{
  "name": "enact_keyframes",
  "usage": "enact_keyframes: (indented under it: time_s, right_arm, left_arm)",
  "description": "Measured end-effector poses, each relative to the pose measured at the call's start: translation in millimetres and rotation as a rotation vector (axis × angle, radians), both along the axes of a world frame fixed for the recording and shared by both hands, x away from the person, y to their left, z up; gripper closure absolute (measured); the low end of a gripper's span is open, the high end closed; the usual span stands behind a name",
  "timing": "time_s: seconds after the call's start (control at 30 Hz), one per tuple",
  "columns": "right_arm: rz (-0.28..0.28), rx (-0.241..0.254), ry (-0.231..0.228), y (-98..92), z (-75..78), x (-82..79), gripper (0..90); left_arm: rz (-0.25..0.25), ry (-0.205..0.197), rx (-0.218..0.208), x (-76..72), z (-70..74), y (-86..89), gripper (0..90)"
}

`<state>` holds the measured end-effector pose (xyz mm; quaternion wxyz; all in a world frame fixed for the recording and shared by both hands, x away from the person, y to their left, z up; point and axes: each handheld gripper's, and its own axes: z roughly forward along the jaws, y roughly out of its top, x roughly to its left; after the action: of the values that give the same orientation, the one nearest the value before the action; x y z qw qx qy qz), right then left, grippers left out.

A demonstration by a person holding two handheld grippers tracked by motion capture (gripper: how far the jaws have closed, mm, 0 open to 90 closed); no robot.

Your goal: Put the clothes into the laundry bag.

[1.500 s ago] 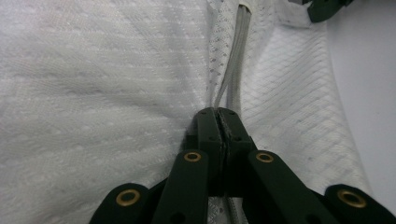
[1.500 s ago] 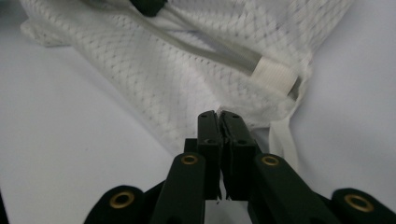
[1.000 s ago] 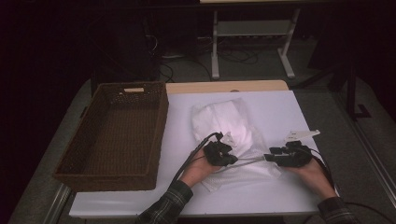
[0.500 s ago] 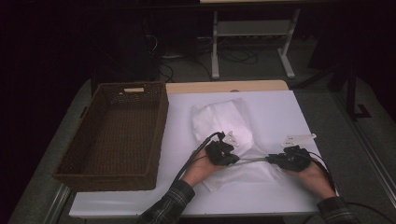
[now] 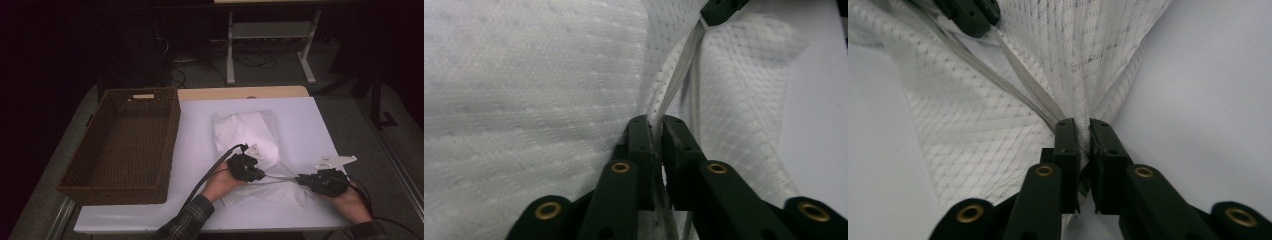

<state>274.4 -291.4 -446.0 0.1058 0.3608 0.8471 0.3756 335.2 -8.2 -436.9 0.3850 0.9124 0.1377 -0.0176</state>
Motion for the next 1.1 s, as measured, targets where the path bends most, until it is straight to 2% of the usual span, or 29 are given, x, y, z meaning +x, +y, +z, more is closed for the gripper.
enact_keyframes:
  time_s: [0.17, 0.27, 0.33, 0.37, 0.4, 0.43, 0.77, 0.93, 1.1]
  right_arm:
    - [-0.007, 0.061, -0.008, -2.9, 6.1, 3.4, 57.8]
    - [-0.011, 0.065, -0.021, -2.3, 8.0, 4.4, 52.6]
    - [-0.01, 0.071, -0.023, -1.5, 9.5, 5.1, 50.3]
    - [-0.01, 0.071, -0.023, -1.5, 9.5, 5.1, 50.3]
    - [0.007, 0.083, -0.034, 1.4, 14.7, 8.6, 43.8]
    - [0.011, 0.081, -0.037, 2.7, 16.0, 9.9, 42.4]
    - [0.06, 0.101, -0.079, 14.6, 29.6, 18.2, 41.9]
    - [0.102, 0.115, -0.079, 22.8, 35.1, 19.1, 42.2]
    - [0.136, 0.116, -0.082, 33.9, 39.0, 21.5, 42.7]
  left_arm:
    - [0.021, 0.031, -0.071, -2.1, 12.2, 11.6, 66.3]
    - [0.031, 0.043, -0.095, -4.1, 18.3, 19.8, 58.6]
    - [0.031, 0.043, -0.095, -4.1, 18.3, 19.8, 58.6]
    - [0.064, 0.036, -0.121, -10.0, 25.1, 38.4, 58.6]
    - [0.073, 0.036, -0.124, -11.2, 26.3, 44.3, 51.9]
    - [0.085, 0.036, -0.127, -12.5, 26.8, 49.8, 50.2]
    - [0.191, -0.019, -0.134, -31.7, 32.4, 95.8, 33.5]
    - [0.263, -0.027, -0.134, -42.6, 25.3, 116.2, 26.0]
    - [0.312, -0.023, -0.13, -51.7, 15.1, 128.2, 17.8]
